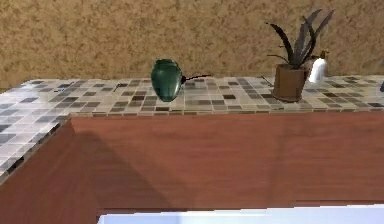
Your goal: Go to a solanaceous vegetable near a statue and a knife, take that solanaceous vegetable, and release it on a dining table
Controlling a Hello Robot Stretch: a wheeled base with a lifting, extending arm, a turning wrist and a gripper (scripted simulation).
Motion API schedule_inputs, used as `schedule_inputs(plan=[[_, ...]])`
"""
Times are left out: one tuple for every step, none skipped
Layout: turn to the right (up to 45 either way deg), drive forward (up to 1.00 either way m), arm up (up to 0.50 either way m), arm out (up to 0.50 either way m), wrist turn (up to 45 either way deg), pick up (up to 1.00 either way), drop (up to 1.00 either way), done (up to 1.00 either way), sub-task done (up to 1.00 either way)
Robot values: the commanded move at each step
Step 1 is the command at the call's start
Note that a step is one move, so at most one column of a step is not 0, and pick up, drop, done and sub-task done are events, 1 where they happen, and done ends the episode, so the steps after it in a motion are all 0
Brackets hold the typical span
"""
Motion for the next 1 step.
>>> schedule_inputs(plan=[[-45.0, 0.0, 0.0, 0.0, 0.0, 0.0, 0.0, 0.0, 0.0]])
